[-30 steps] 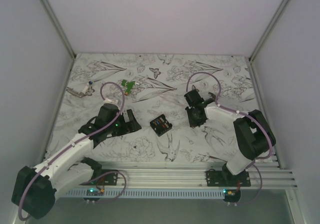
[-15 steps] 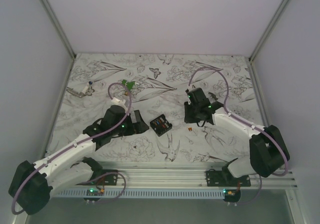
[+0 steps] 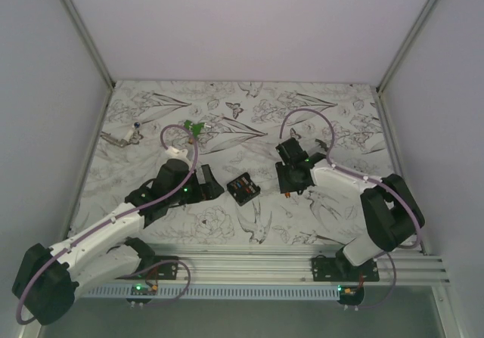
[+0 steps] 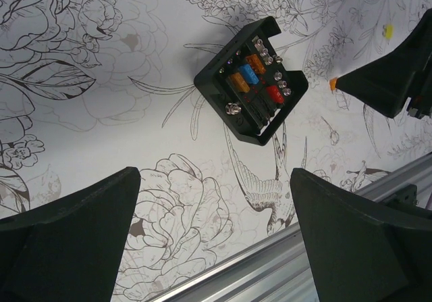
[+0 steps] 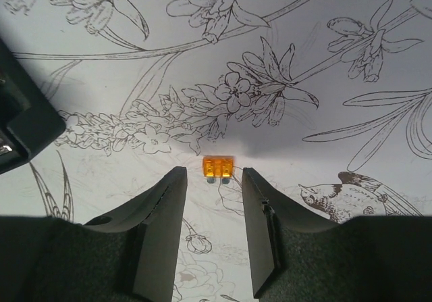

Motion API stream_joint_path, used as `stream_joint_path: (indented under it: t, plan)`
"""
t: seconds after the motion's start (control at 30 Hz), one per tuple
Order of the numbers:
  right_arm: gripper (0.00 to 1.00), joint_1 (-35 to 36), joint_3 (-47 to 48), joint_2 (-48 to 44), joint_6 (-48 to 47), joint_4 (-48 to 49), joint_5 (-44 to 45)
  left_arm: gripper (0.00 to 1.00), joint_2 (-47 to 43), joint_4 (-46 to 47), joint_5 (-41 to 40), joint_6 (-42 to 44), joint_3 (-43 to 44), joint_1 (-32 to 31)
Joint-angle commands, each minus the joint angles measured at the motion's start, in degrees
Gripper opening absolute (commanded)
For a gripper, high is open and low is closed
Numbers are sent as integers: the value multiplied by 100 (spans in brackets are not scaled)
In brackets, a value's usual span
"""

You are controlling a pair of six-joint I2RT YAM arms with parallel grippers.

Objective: Snap on the fuse box
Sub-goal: Pick up the fuse from the center of the board.

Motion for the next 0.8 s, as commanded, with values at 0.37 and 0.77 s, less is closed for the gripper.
stream_joint_path:
  t: [0.37,0.77]
  plan:
    - [39,13,197,567,-133,26,41,100,24,-211,-191,15,82,-19]
    - [23,28,159,293,-93,-110,22,100,176,-214,-81,8,185,-28]
